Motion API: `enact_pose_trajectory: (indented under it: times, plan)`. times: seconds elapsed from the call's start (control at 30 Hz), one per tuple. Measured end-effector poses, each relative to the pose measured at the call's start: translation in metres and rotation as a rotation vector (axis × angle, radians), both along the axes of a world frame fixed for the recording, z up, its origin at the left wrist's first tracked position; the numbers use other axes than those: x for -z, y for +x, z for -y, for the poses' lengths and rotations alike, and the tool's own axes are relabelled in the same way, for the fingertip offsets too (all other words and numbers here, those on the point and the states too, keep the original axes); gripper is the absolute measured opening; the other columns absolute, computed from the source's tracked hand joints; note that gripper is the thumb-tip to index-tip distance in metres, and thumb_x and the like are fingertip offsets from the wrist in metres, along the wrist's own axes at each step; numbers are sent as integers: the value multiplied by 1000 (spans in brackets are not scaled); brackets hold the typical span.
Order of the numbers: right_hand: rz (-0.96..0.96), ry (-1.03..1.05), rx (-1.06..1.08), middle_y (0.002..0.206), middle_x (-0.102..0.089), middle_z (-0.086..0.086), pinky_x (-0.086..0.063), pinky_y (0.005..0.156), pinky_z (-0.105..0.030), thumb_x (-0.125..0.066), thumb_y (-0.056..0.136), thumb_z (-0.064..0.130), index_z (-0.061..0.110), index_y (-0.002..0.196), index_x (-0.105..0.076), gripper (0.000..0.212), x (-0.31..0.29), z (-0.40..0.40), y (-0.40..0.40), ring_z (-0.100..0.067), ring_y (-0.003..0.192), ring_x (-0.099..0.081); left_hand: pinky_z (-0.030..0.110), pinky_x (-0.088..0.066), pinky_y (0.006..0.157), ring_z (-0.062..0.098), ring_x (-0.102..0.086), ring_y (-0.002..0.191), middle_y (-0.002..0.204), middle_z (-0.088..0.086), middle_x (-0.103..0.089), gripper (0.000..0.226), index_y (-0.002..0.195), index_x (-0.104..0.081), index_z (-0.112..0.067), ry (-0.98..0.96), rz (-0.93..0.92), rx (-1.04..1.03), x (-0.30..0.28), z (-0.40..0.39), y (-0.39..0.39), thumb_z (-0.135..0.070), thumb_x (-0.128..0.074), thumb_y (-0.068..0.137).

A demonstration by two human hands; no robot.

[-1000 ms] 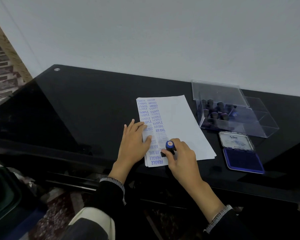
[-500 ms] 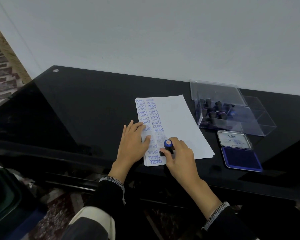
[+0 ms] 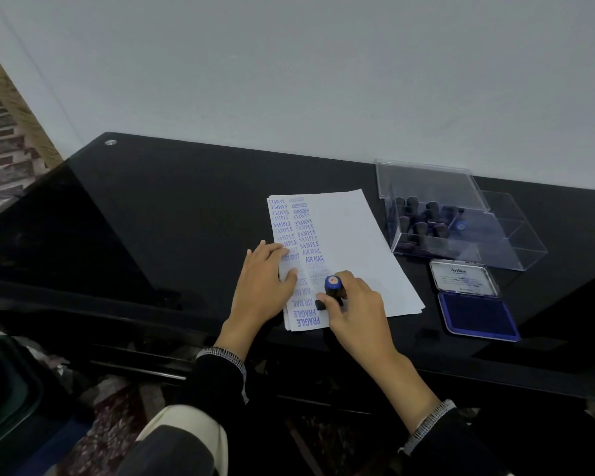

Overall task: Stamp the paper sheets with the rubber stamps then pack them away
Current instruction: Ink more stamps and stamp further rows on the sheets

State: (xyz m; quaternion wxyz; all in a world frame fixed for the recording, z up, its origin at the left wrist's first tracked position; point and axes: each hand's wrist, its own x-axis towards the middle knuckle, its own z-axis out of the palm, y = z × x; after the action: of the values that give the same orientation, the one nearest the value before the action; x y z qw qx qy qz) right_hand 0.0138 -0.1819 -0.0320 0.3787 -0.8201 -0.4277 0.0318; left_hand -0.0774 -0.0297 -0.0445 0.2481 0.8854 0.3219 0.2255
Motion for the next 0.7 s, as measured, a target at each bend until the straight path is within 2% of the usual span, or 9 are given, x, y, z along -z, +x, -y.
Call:
enact_pose_trajectory:
  times: [0.07,0.17,0.27,0.33,0.4,0.47,0.6,0.7]
  plan:
    - [-145,-6,19,76,-64,3,-47,67,-20,-69,84,29,23,92,-53,18,-7,-2,8,-13,70,-60,33,-7,119,15,-27,141,141,-3,-45,44,135,-50,-14,-4,22,-5,-1,0,0,-29,-54,94]
    - [-360,170,178,65,-61,3,-41,60,-12,-73,81,22,17,86,-58,17,-17,2,20,-11,60,-56,33,-9,119,15,-30,140,139,-4,-46,43,134,-51,-13,6,23,-4,-1,0,0,-28,-53,94]
    - [-503,333,323,68,-67,-4,-44,66,-24,-71,83,26,14,85,-62,15,-19,18,30,-14,63,-59,34,-9,120,15,-29,140,140,-4,-45,43,135,-50,-13,2,18,-1,-1,0,1,-28,-52,94]
    - [-556,381,378,72,-70,-6,-50,75,-34,-70,83,29,17,84,-64,14,-18,28,33,-19,72,-66,34,-8,120,15,-28,141,141,-4,-44,44,136,-50,-13,1,11,2,-2,-1,1,-28,-52,95]
    - [-591,405,415,73,-70,-8,-55,78,-41,-69,83,29,18,81,-64,13,-18,35,35,-15,70,-68,34,-8,120,15,-27,142,143,-4,-43,44,136,-49,-13,3,8,4,-2,0,1,-28,-51,95]
    - [-640,408,447,76,-68,-13,-57,74,-41,-69,85,26,14,81,-64,13,-21,40,34,-11,68,-67,34,-8,120,15,-25,142,144,-4,-43,44,137,-49,-13,2,2,2,-3,0,1,-28,-50,96]
    - [-721,385,412,84,-67,-18,-58,64,-34,-69,85,23,9,84,-64,15,-23,43,29,-19,83,-69,34,-7,120,15,-22,144,147,-4,-40,44,140,-47,-14,-3,-15,1,-3,1,0,-28,-49,97]
    - [-713,362,386,78,-68,-16,-59,70,-40,-71,83,26,13,82,-66,14,-20,38,24,-22,84,-69,35,-7,120,16,-21,144,148,-4,-40,44,140,-46,-14,4,-34,6,-3,0,0,-28,-48,98]
